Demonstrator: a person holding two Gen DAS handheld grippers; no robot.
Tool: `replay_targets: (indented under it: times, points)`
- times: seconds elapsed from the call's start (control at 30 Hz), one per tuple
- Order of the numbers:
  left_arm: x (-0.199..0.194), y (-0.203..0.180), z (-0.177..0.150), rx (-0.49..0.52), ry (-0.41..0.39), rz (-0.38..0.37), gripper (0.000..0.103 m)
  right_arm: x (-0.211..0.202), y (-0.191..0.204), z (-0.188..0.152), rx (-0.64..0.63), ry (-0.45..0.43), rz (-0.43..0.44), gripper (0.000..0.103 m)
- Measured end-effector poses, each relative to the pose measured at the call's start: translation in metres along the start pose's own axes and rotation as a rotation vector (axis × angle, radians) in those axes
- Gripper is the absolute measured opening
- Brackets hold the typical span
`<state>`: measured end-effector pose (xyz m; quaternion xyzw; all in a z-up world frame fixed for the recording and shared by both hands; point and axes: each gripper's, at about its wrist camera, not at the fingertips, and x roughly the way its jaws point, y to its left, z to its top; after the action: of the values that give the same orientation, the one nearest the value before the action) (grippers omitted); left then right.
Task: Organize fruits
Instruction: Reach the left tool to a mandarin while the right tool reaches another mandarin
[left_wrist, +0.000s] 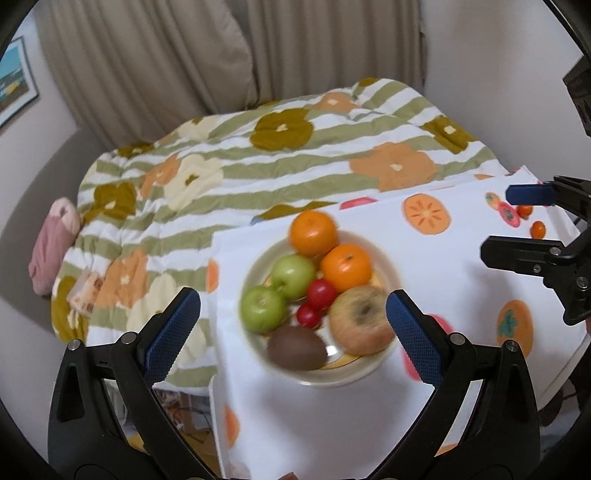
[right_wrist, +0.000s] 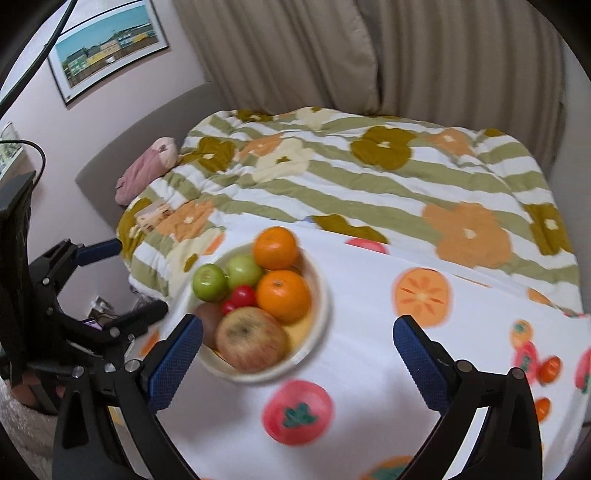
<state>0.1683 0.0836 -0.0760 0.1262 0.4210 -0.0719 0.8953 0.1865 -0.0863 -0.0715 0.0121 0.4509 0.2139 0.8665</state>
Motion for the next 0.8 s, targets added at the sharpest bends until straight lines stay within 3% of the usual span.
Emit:
replay_targets:
  times: [0.27, 0.43, 0.8]
  points:
    - [-0.002, -0.064, 0.032, 0.108, -0.052, -0.121, 0.103, -0.055, -0.062, -0.032, 0.103, -0.028, -0.215, 0.103]
    - [0.004, -0.106, 0.055, 0.172, -0.077, -0.241, 0.103, -0.084, -0.101, -0.052, 0.197, -0.037, -0.285, 0.103]
    - [0.048, -0.215, 0.101, 0.332, -0.047, -0.396, 0.103, -0.113, -0.184, -0.103, 0.388, -0.007, -0.408, 0.103]
